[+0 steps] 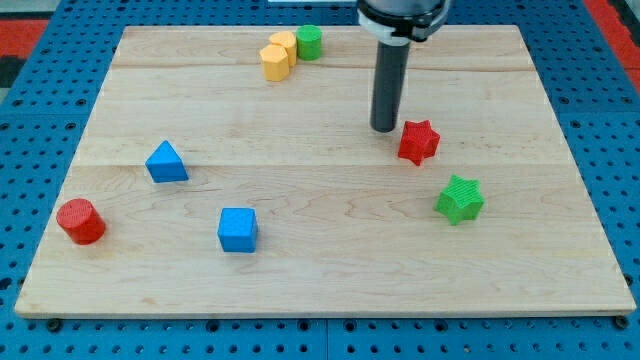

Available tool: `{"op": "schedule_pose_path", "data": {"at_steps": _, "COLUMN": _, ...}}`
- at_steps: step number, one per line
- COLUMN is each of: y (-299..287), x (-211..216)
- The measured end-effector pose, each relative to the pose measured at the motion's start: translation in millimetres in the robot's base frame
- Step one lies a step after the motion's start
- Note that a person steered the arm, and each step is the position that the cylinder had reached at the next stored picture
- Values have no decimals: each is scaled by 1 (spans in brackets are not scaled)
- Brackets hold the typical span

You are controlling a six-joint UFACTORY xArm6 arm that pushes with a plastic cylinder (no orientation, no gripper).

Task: Push the red star into the green star

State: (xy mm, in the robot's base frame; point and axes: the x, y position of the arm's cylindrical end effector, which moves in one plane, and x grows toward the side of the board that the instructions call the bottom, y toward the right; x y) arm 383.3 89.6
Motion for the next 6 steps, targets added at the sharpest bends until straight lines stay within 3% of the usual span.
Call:
{"op": "schedule_pose_path", "data": {"at_steps": 1, "y": 48, "x": 14}}
{"op": "schedule_pose_path", "data": {"at_steps": 2, "y": 48, "x": 69}}
{"op": "schedule_pose_path", "data": {"at_steps": 3, "y": 53, "x": 66}}
{"op": "schedule_pose_path", "data": {"at_steps": 4, "y": 17, "x": 58}}
{"op": "schedule_pose_path", "data": {"at_steps": 6, "y": -151, "x": 68}}
